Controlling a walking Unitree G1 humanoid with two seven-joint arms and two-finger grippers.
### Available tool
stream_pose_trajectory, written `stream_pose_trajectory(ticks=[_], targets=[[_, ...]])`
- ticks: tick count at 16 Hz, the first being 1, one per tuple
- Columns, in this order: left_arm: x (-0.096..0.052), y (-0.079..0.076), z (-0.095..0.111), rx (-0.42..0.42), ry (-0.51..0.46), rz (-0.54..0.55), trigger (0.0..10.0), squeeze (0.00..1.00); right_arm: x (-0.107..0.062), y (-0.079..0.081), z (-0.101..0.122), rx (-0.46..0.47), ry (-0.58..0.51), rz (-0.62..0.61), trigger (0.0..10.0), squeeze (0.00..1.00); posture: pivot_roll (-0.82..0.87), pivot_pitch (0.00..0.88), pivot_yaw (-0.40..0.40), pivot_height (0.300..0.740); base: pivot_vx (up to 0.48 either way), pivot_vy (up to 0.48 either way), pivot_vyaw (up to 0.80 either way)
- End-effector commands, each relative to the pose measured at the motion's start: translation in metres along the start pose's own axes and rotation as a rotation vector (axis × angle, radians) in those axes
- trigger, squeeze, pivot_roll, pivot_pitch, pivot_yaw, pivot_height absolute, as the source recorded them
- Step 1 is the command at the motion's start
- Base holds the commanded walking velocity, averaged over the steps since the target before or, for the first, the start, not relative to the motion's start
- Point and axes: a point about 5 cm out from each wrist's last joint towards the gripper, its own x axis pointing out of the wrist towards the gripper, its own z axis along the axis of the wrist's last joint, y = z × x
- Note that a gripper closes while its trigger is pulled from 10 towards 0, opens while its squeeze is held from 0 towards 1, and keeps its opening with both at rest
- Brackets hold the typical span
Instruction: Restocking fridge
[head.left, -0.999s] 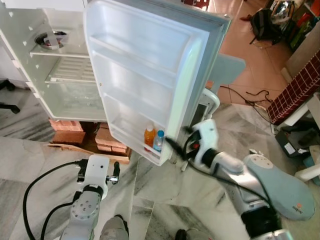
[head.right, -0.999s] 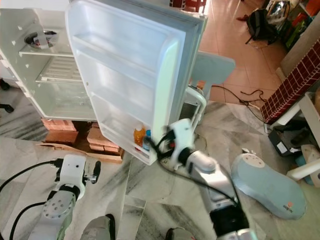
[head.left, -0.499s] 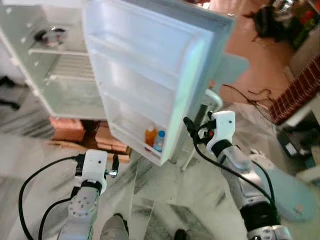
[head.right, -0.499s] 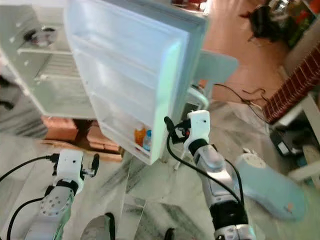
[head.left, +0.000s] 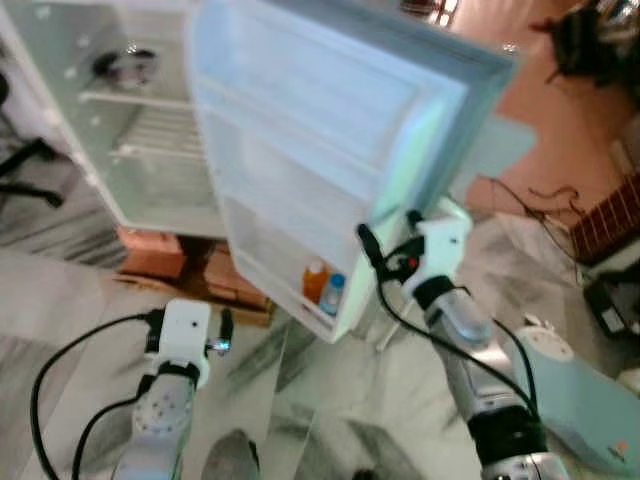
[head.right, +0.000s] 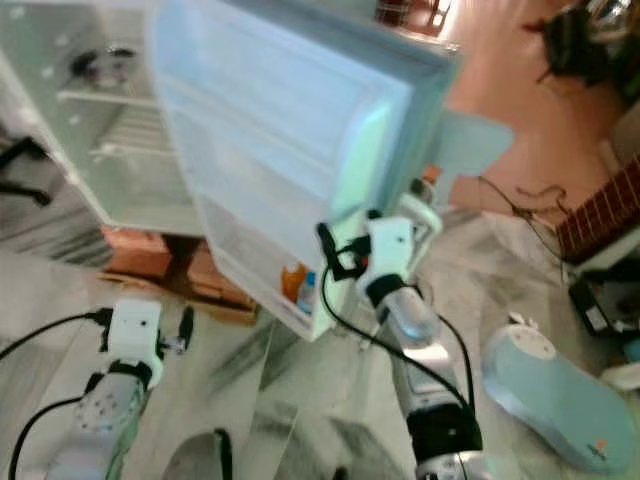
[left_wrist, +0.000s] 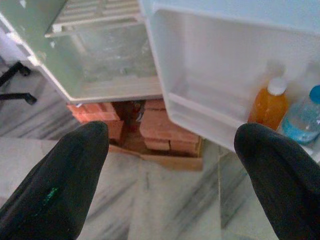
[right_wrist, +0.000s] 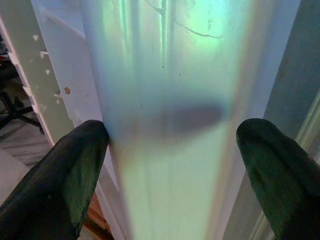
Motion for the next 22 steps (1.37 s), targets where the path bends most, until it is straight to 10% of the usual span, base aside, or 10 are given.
stream_pose_trajectory(ticks=[1, 9, 22], targets=[[-0.004, -0.003, -0.004, -0.007, 0.021, -0.006, 10.0, 0.0, -0.007, -0.011, -0.004, 0.005, 0.019, -0.038, 10.0, 0.0, 0.16, 0.157, -0.055, 0.74, 0.0, 0.0, 0.0], [-0.004, -0.004, -0.004, 0.002, 0.019, -0.008, 10.0, 0.0, -0.06, 0.003, -0.039, 0.1, 0.196, 0.114, 10.0, 0.0, 0.15, 0.161, -0.054, 0.74, 0.0, -0.068, 0.0], [-0.001, -0.004, -0.002, 0.011, 0.012, -0.009, 10.0, 0.0, -0.024, -0.017, -0.012, -0.025, 0.037, -0.108, 10.0, 0.0, 0.16, 0.146, -0.055, 0.74, 0.0, -0.108, 0.0]])
